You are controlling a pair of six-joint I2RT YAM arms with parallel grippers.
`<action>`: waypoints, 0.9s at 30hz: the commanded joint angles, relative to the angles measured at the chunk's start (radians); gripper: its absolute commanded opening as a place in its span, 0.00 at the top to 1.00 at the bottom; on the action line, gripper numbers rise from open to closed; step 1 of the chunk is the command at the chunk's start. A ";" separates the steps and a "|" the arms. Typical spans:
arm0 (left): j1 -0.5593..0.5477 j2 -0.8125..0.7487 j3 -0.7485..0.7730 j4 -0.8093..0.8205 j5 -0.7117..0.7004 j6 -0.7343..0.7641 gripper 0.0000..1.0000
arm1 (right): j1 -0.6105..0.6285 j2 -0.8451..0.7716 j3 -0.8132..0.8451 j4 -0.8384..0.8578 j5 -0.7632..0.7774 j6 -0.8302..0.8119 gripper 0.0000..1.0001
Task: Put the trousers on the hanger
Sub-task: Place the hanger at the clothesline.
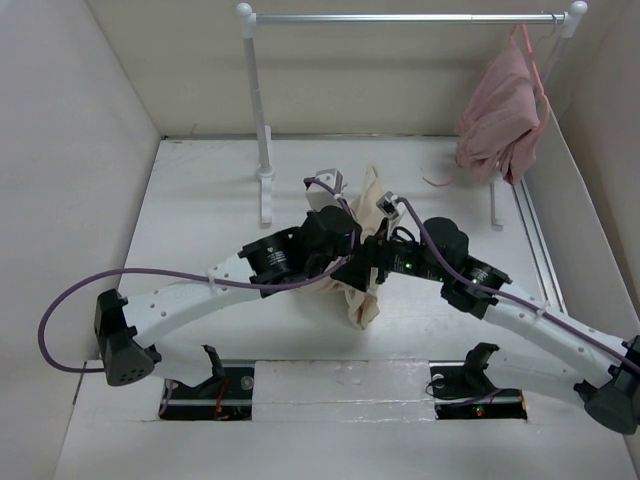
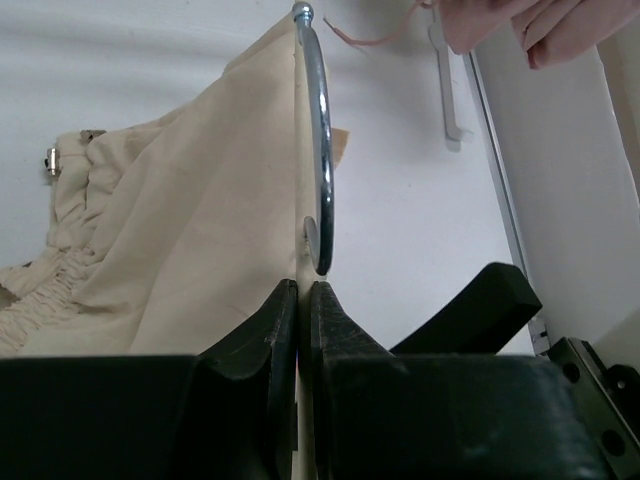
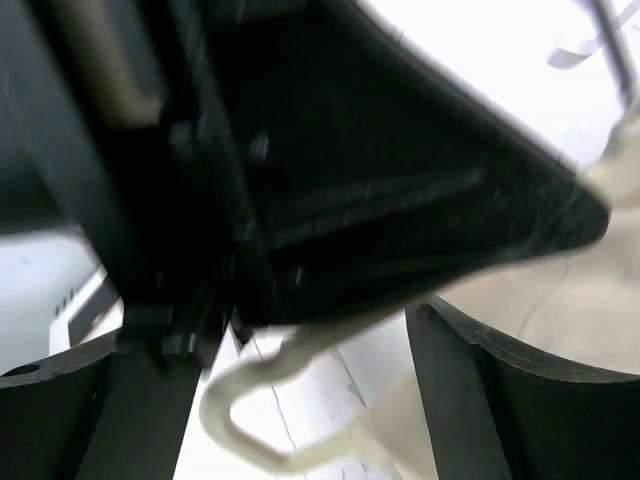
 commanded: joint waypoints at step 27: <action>0.010 0.014 0.365 0.065 -0.032 0.159 0.45 | -0.088 -0.102 0.104 0.152 0.147 0.230 1.00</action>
